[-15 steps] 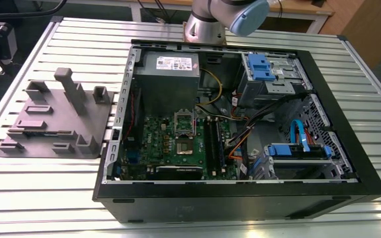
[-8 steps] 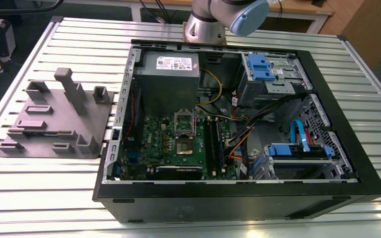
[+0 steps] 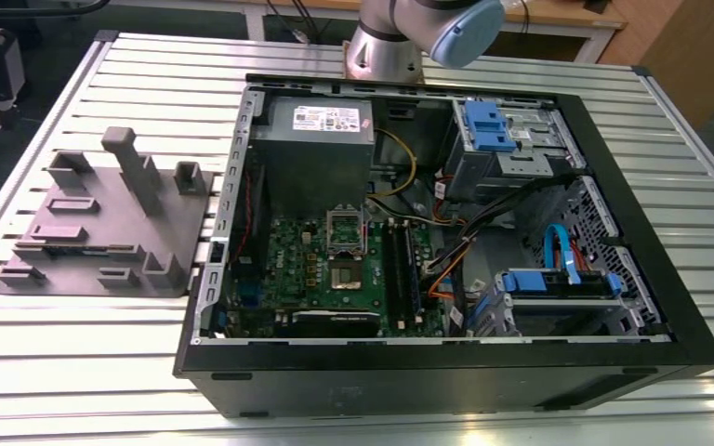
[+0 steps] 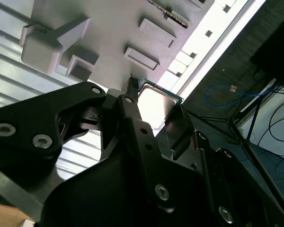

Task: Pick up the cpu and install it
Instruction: 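Pick up the cpu and move it towards the insertion slot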

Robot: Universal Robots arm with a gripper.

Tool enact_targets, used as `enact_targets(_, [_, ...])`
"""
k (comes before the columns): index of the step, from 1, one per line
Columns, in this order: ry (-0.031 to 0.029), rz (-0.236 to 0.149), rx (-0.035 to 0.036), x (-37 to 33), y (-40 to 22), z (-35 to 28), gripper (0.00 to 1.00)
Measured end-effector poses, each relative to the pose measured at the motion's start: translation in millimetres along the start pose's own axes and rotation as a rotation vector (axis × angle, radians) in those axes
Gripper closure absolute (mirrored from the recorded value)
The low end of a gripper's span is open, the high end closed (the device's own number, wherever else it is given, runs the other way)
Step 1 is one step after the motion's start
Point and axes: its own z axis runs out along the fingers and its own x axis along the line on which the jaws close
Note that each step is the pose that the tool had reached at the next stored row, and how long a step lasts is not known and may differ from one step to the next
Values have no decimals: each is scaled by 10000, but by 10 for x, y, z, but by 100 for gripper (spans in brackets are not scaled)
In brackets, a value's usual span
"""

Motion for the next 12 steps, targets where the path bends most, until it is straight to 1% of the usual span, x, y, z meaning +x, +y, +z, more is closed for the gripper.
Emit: enact_targets(12, [-5, 58, -3, 3, 6, -79, 53])
